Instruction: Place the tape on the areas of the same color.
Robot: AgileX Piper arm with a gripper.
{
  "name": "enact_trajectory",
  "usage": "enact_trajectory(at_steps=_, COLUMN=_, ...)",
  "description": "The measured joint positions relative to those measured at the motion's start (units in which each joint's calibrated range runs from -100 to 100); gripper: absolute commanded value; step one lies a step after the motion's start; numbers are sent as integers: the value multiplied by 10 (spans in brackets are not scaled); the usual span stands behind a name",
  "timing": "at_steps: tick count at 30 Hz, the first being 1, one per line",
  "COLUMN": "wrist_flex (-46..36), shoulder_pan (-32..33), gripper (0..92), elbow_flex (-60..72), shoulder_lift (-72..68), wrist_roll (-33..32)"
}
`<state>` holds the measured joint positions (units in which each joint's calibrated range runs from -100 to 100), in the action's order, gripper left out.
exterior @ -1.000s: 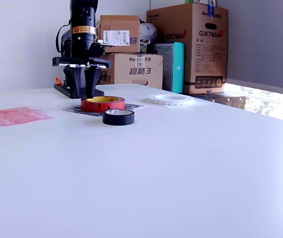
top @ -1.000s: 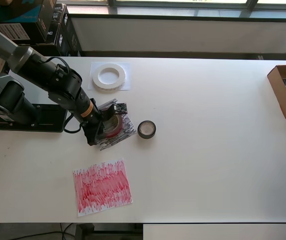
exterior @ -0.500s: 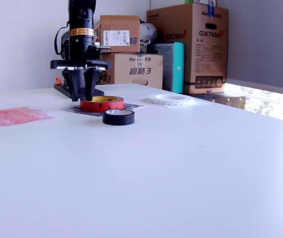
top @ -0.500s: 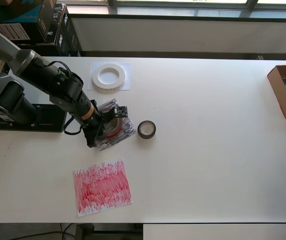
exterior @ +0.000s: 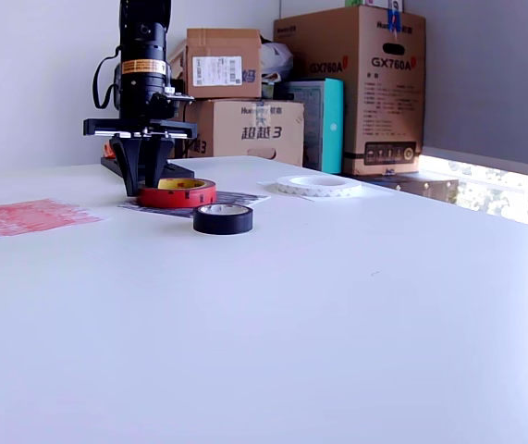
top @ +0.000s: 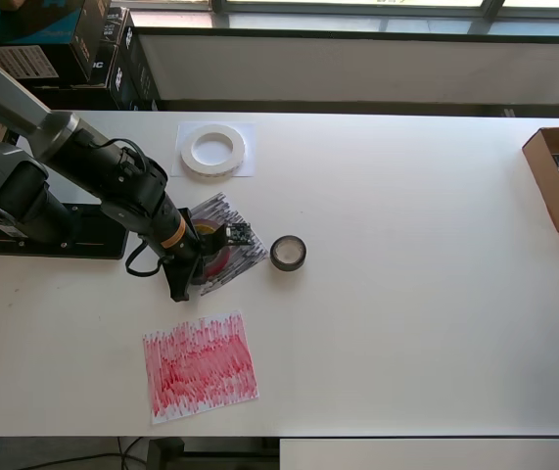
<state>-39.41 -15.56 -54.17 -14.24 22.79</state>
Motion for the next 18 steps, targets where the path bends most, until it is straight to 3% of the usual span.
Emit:
enact_trajectory(at_steps=2, wrist_flex=0, shoulder_pan=0, gripper=3, elbow_flex=1, shoulder_lift=7, wrist_roll=0)
enact_trajectory(at_steps=18, wrist_flex=0, shoulder_pan=-22, gripper=2, elbow_flex=93, shoulder_lift=40, wrist_roll=-19)
